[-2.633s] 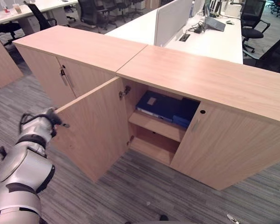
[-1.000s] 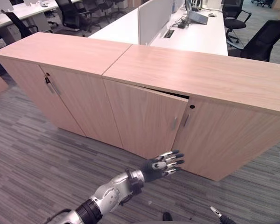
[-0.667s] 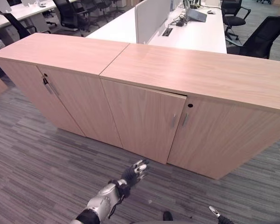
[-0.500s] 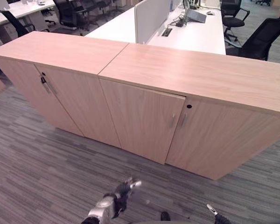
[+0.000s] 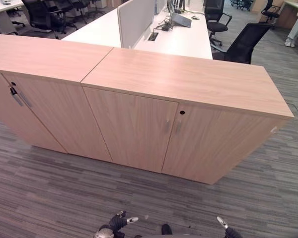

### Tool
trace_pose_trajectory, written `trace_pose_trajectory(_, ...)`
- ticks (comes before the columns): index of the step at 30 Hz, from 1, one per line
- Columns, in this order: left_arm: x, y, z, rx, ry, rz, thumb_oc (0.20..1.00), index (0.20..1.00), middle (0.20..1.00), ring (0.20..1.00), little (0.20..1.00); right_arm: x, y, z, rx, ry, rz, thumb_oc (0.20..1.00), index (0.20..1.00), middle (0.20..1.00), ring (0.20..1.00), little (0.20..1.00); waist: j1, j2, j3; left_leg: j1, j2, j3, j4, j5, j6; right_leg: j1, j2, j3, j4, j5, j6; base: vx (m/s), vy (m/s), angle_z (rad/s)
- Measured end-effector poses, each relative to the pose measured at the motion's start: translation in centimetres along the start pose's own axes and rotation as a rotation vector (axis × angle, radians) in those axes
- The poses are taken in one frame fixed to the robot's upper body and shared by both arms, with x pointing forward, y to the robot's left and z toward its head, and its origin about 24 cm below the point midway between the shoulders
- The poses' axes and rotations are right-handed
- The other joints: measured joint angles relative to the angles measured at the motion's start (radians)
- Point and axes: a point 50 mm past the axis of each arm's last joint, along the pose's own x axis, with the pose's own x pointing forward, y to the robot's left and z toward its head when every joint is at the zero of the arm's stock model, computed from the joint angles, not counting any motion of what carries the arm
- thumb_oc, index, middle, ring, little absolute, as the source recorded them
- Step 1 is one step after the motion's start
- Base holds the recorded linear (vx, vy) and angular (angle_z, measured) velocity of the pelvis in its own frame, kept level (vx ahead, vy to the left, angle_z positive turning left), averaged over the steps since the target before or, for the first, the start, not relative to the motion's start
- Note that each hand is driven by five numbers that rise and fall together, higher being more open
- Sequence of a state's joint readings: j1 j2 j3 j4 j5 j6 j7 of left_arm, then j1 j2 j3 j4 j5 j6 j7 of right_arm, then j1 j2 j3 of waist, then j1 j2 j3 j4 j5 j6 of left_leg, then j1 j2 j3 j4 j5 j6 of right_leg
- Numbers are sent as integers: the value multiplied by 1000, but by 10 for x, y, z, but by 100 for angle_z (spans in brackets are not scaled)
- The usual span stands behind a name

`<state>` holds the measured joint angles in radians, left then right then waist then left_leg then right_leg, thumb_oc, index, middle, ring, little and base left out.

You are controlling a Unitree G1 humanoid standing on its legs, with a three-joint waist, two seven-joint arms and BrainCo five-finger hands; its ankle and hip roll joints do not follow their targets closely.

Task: Put the empty folder in the office cabinet

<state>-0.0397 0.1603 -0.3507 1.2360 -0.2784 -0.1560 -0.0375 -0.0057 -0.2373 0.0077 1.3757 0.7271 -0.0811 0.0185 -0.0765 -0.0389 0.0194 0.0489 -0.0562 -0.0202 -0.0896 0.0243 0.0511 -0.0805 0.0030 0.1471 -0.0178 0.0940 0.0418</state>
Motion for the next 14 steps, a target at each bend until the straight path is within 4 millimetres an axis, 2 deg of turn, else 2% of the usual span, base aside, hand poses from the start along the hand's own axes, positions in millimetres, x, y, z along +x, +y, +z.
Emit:
trace_pose_trajectory(3, -1, 10, 3, -72, -16, 2, 1000, 1000, 1000, 1000, 1000, 2, 21, 4, -20, -8, 54, 1000, 1000, 1000, 1000, 1000, 5, -11, 16, -5, 7, 67, 4, 2, 3, -62, -10, -86, 65, -21, 21, -85, -34, -53)
trace_pose_trajectory(4, 0, 13, 5, -103, -23, 8, 1000, 1000, 1000, 1000, 1000, 2, 25, 5, -19, -7, 64, 1000, 1000, 1000, 1000, 1000, 7, 2, 26, -10, 19, 82, 2, 2, 15, -77, -27, -144, 105, -52, 17, -22, -44, -40)
trace_pose_trajectory(5, 0, 10, 6, -134, -28, 3, 1000, 1000, 1000, 1000, 1000, 2, 27, 6, -19, -8, 69, 1000, 1000, 1000, 1000, 1000, 10, 10, 31, -9, 28, 87, 1, -6, 25, -83, -37, -176, 141, -57, 20, 39, -53, -34)
trace_pose_trajectory(7, 0, 14, 5, -154, -28, 15, 1000, 1000, 1000, 1000, 1000, 2, 23, 4, -9, -2, 61, 1000, 1000, 1000, 1000, 1000, 14, 23, 31, 0, 45, 97, 0, -9, 21, -69, -86, -201, 185, -89, 36, 85, -59, -24)
trace_pose_trajectory(9, -2, 19, 0, -152, -13, 29, 1000, 1000, 1000, 1000, 1000, 1, 20, 1, -2, 6, 55, 1000, 1000, 1000, 1000, 1000, 25, 12, 22, 0, 41, 99, 0, -13, 12, -24, -123, -213, 142, -92, 54, 89, -53, -16)
trace_pose_trajectory(10, -4, 24, -4, -150, 1, 42, 1000, 1000, 1000, 1000, 1000, 1, 18, -4, 1, 18, 51, 1000, 1000, 1000, 1000, 1000, 29, -13, 7, 2, 32, 103, 0, -7, -5, 23, -133, -209, 64, -91, 61, 54, -57, -8)
trace_pose_trajectory(11, -4, 25, -6, -156, 7, 46, 1000, 1000, 1000, 1000, 1000, 0, 14, -6, 1, 22, 42, 1000, 1000, 1000, 1000, 1000, 26, -10, 5, 5, 40, 107, 0, -6, -11, 45, -128, -210, 22, -78, 76, 87, -95, -13)
trace_pose_trajectory(13, -7, 24, -15, -184, 24, 51, 1000, 1000, 1000, 1000, 1000, 0, 8, -4, -3, 17, 27, 1000, 1000, 1000, 1000, 1000, 30, 12, -14, 13, 59, 115, 0, -10, -24, 97, -99, -199, -74, -28, 63, 92, -101, -16)
trace_pose_trajectory(14, -8, 24, -19, -192, 32, 53, 1000, 1000, 1000, 1000, 1000, 0, 6, -3, -4, 15, 25, 1000, 1000, 1000, 1000, 1000, 30, 18, -17, 17, 66, 117, 0, -11, -26, 100, -93, -195, -77, -28, 62, 86, -96, -15)
